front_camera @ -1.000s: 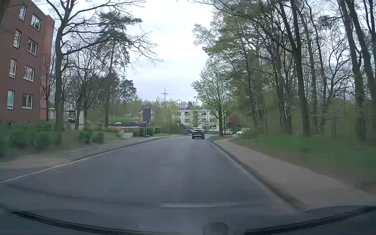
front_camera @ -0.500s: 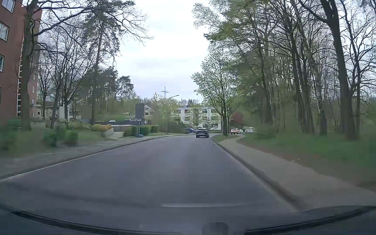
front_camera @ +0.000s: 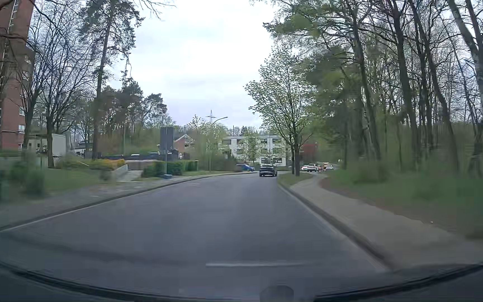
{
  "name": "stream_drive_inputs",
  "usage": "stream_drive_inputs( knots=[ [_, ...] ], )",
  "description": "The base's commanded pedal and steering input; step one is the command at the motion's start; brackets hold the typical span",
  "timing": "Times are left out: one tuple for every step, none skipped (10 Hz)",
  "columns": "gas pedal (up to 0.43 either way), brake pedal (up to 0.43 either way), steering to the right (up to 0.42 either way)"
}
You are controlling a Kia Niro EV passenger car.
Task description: Follow the waypoints while adhering to traffic rules and regulations
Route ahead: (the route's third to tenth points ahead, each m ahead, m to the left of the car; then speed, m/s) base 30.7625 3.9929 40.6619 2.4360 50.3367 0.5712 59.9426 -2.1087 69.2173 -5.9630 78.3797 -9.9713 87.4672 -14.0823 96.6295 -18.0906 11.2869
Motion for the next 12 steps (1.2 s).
stream_drive_inputs(
  knots=[
    [0.079,0.000,-0.002],
    [0.079,0.000,-0.002],
    [0.079,0.000,-0.002],
    [0.079,0.000,0.000],
    [0.079,0.000,0.000],
    [0.079,0.000,0.000],
    [0.079,0.000,0.001],
    [0.079,0.000,0.001],
    [0.079,0.000,0.004],
    [0.079,0.000,0.006],
    [0.079,0.000,0.006],
    [0.079,0.000,0.006]
  ],
)
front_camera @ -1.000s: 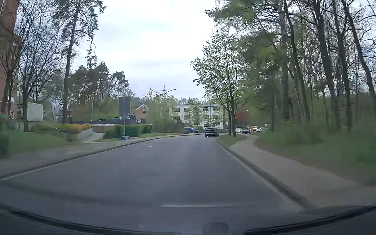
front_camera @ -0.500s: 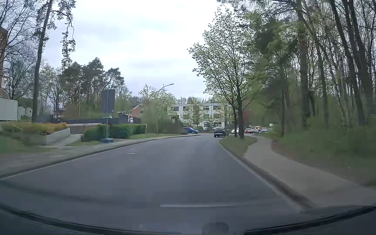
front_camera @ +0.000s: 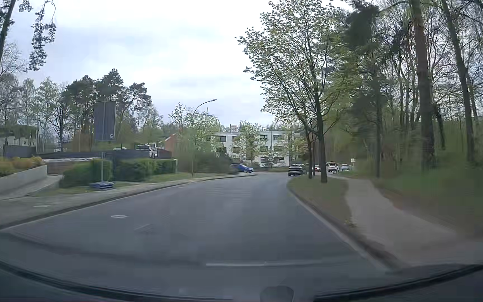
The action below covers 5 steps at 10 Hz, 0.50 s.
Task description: Follow the waypoints while adhering to traffic rules and regulations
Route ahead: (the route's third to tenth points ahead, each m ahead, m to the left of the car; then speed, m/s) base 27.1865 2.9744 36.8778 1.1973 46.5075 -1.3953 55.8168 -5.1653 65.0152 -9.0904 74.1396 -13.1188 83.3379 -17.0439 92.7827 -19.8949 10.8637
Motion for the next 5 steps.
stream_drive_inputs(
  knots=[
    [0.079,0.000,0.006],
    [0.079,0.000,0.006],
    [0.087,0.000,0.006],
    [0.087,0.000,0.006],
    [0.098,0.000,0.007]
  ],
)
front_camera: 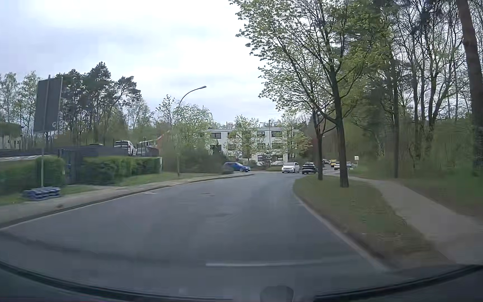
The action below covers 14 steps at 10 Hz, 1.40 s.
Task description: Follow the waypoints while adhering to traffic rules and regulations
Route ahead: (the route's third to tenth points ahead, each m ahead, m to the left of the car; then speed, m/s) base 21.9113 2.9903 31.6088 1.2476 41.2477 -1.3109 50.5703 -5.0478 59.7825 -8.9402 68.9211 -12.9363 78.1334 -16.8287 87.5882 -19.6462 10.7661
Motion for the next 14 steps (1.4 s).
stream_drive_inputs(
  knots=[
    [0.098,0.000,0.007],
    [0.110,0.000,0.007],
    [0.110,0.000,0.007],
    [0.110,0.000,0.007],
    [0.110,0.000,0.008],
    [0.110,0.000,0.008],
    [0.110,0.000,0.009],
    [0.110,0.000,0.013],
    [0.110,0.000,0.021],
    [0.110,0.000,0.026],
    [0.110,0.000,0.029],
    [0.110,0.000,0.029],
    [0.110,0.000,0.030],
    [0.110,0.000,0.036]
  ],
)
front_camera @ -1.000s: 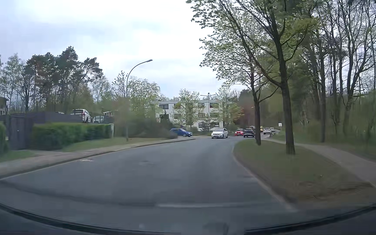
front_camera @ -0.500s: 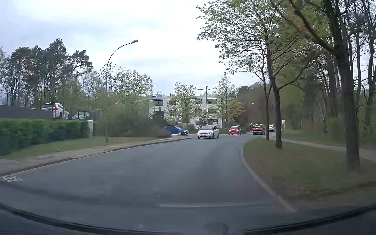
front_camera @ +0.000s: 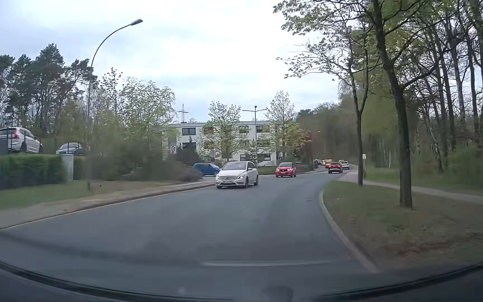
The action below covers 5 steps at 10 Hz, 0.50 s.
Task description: Follow the waypoints while adhering to traffic rules and regulations
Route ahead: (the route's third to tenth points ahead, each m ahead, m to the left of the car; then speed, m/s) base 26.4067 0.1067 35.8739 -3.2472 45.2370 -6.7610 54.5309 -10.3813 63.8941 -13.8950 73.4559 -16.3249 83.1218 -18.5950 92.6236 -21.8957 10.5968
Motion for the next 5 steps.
stream_drive_inputs(
  knots=[
    [0.110,0.000,0.041],
    [0.110,0.000,0.046],
    [0.110,0.000,0.049],
    [0.110,0.000,0.051],
    [0.110,0.000,0.053]
  ],
)
